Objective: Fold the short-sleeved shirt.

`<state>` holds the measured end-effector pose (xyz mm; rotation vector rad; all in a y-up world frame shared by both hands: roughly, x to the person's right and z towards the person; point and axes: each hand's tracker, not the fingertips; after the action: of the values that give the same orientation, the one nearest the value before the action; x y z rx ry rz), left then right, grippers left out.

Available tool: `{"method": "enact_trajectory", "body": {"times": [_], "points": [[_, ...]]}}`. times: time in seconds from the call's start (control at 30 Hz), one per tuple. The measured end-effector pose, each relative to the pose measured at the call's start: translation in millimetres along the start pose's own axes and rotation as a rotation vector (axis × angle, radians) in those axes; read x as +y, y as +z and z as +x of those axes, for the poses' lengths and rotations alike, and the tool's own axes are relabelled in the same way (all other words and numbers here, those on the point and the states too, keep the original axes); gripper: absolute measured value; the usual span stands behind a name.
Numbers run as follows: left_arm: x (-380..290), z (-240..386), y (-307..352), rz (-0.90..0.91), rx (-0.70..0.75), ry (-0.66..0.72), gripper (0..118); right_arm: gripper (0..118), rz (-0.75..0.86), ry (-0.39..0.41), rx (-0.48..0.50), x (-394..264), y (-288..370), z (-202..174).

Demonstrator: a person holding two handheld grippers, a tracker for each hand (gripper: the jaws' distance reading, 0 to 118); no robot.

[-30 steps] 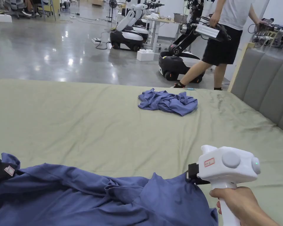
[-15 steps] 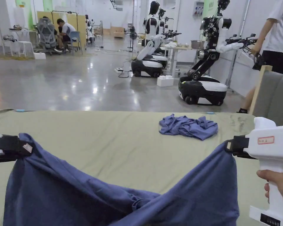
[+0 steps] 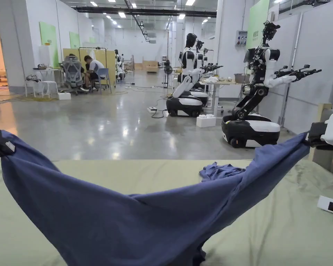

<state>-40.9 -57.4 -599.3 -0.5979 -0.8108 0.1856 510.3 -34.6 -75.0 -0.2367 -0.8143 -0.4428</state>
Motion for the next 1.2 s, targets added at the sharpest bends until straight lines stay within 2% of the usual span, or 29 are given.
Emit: {"method": "enact_trajectory", "body": {"times": [0.1,0.37,0.8,1.0,1.2], "points": [[16,-5,-4,0.032,-0.008,0.078,0,4,0.032,-0.005,-0.01,20,-10,-8],[64,-13,-18,0.103,0.028,0.158,0,4,0.093,-0.039,-0.056,74,-38,-31],[147,5,-65,0.171,-0.009,0.158,0,4,0.168,-0.03,-0.07,150,-86,-73],[181,15,-70,0.208,-0.028,0.143,0,4,0.22,-0.046,-0.057,184,-92,-77],[181,13,-84,0.216,-0.044,0.162,0,4,0.253,-0.046,-0.046,191,-94,-78]]}}
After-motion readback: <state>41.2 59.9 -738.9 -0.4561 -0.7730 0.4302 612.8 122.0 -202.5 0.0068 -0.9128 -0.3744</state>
